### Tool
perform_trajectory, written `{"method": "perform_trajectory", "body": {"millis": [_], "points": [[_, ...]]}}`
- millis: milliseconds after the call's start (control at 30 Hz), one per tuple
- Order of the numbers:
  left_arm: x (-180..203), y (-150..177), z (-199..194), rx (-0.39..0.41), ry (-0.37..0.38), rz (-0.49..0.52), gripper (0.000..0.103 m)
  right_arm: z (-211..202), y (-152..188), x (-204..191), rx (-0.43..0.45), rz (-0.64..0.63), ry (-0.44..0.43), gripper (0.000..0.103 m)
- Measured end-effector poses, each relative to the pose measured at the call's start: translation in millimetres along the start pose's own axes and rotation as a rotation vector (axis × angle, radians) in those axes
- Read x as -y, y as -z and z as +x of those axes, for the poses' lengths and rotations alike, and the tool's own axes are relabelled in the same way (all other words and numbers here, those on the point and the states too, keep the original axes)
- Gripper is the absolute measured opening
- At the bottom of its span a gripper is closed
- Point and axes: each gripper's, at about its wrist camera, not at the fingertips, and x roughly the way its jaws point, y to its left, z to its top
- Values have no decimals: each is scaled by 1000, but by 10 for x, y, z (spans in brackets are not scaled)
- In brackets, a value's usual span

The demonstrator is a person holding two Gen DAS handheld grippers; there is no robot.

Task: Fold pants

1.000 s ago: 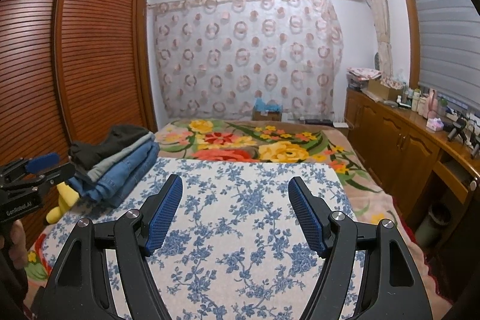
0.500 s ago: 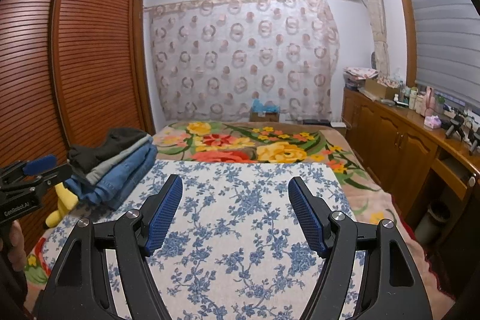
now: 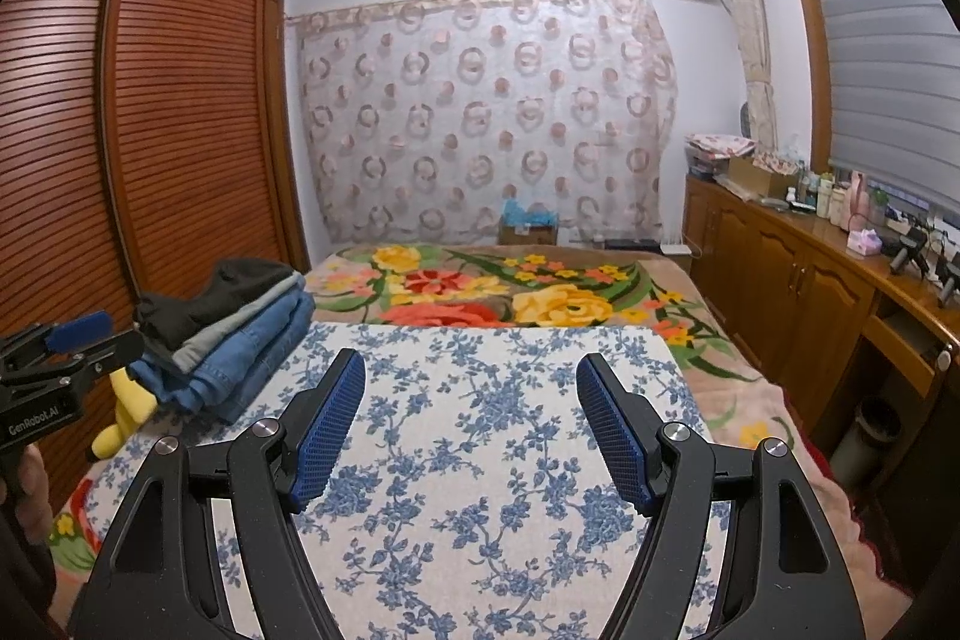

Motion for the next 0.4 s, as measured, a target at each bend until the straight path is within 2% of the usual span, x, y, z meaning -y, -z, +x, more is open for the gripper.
{"method": "perform_trajectory", "body": {"millis": [400], "points": [[0, 0, -9, 0, -1, 1, 57, 6, -8, 1, 1, 1, 0, 75]]}}
